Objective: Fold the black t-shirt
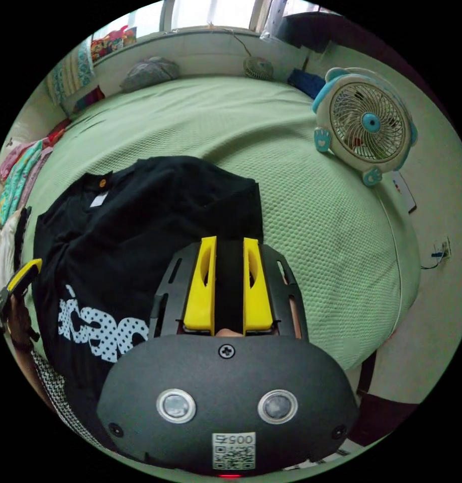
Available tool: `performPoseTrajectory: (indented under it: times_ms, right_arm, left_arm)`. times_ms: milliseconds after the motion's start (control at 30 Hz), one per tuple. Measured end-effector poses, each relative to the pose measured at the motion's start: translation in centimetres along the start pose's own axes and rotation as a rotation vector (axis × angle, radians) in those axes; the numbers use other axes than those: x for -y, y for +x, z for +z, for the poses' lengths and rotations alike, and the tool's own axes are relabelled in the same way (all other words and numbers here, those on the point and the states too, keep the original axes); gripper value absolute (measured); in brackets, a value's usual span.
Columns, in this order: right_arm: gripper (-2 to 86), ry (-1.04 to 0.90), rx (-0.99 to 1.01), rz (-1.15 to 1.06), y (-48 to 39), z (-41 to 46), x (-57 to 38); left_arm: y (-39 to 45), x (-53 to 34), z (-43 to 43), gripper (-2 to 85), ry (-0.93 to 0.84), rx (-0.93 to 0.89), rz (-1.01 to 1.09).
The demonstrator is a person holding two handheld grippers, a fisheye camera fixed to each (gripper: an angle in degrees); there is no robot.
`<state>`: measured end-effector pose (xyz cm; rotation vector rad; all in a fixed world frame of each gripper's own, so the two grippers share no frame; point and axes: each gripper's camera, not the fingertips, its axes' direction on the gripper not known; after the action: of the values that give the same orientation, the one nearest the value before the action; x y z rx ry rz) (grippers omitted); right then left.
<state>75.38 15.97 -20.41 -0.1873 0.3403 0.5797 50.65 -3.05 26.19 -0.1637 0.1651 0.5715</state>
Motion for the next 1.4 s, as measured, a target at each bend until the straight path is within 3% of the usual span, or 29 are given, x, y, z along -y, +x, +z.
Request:
performPoseTrajectory:
  times_ms: [233, 400, 567, 767, 1067, 1233, 1400]
  right_arm:
    - [7.5, -0.021, 0.061, -0.049, 0.9, -0.5, 1.6]
    - [8.7, 0.112, 0.102, -0.056, 3.0, -3.6, 1.7]
    - [10.7, 0.052, 0.146, -0.061, 4.1, -1.6, 4.3]
    - [12.0, 0.0, 0.139, -0.073, 3.7, 2.0, 5.9]
    - [9.4, 0.05, 0.114, -0.19, 0.8, 2.1, 6.1]
    - [1.8, 0.049, 0.09, -0.251, -1.1, 1.6, 5.7]
    - [-0.8, 0.107, 0.06, -0.25, -1.7, -1.0, 5.5]
  left_arm:
    - [-2.3, 1.3, 0.1, 0.0, 0.04, 0.006, -0.018]
    - [-5.4, 2.0, -2.3, 4.0, 0.154, -0.02, 0.005]
    - [-8.1, 5.0, -0.5, 14.1, 0.129, -0.12, 0.038]
    - [-9.0, 8.1, 2.7, 17.7, 0.044, -0.167, 0.06]
    - [-8.2, 9.2, 3.6, 16.0, 0.002, -0.065, 0.129]
    - [-7.9, 8.5, 2.6, 5.6, 0.046, -0.05, 0.15]
    - [-9.1, 7.4, -0.2, 3.0, 0.136, -0.052, 0.138]
